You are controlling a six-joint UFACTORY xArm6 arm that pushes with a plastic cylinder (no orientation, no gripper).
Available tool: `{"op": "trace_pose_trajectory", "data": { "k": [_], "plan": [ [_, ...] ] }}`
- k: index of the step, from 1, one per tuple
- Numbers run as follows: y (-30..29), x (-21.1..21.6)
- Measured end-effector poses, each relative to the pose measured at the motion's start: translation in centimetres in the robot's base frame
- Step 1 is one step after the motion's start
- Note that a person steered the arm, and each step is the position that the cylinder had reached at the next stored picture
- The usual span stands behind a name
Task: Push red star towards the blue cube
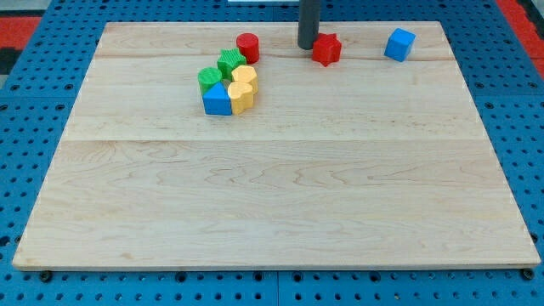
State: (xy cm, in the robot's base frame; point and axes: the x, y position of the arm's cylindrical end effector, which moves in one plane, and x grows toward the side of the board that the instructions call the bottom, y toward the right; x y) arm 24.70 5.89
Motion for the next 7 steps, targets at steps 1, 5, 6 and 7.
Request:
{"op": "trace_pose_trajectory", "data": {
  "k": [1, 5, 6, 7],
  "plan": [
    [-0.5, 0.1],
    [-0.3, 3.0],
    [-0.3, 2.0],
    [1.2, 2.0]
  ]
}}
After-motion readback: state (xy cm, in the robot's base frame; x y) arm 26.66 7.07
